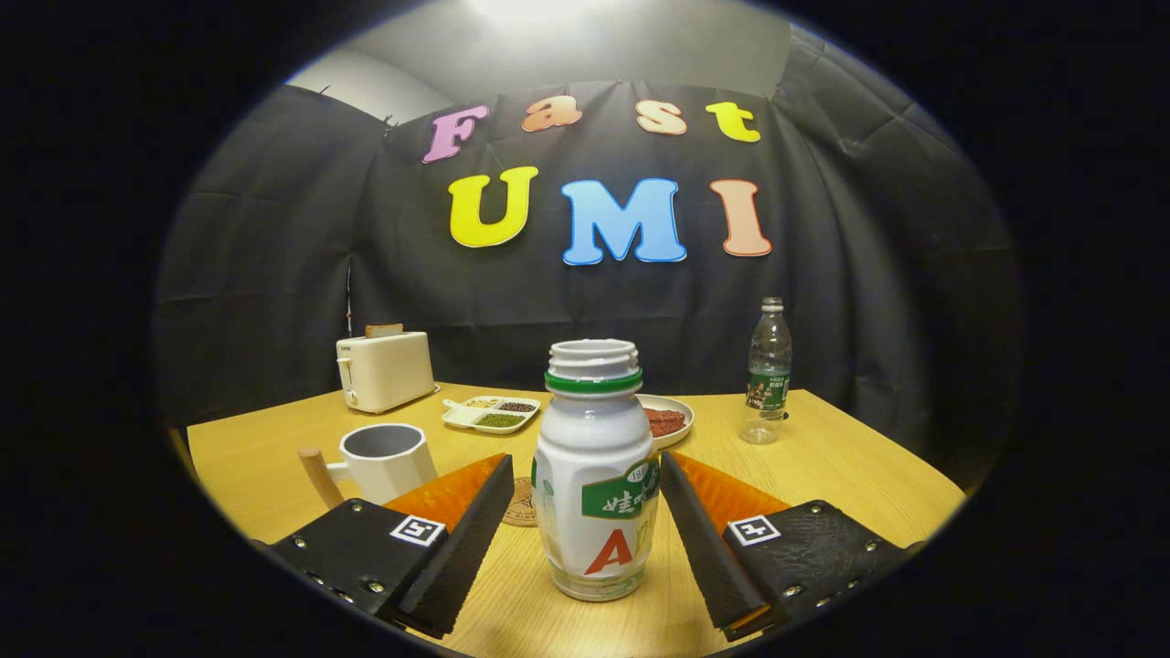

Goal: Take the bottle from table, then pour the juice into the cup, finally place the bottle on the coaster

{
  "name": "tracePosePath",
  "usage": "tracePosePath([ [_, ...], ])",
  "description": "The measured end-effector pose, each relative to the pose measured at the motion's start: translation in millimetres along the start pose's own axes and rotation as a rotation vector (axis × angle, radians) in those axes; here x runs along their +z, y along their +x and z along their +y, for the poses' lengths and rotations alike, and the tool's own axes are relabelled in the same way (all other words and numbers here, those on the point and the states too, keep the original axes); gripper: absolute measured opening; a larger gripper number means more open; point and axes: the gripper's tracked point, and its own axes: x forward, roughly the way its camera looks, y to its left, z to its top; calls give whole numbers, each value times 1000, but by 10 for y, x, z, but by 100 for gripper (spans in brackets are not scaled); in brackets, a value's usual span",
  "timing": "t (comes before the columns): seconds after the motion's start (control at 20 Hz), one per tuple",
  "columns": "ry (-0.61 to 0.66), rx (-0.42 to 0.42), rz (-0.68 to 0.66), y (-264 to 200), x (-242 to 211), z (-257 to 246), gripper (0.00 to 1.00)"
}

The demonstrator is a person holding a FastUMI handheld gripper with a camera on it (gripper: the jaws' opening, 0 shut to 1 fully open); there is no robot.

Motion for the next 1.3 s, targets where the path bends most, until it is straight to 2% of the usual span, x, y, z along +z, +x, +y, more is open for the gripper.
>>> tracePosePath([
  [0.25, 13, -33, 40, 158, -153, -71, 95],
  [0.3, 18, -46, 36, 169, -138, -84, 82],
  [0.45, -21, -70, 58, 171, -135, -63, 79],
  [0.5, -43, -71, 64, 169, -137, -45, 75],
  [0.6, -107, -81, 68, 177, -123, -24, 75],
  [0.65, -150, -87, 59, 179, -79, -10, 70],
  [1.3, -705, -224, 0, 288, 494, 84, 70],
])
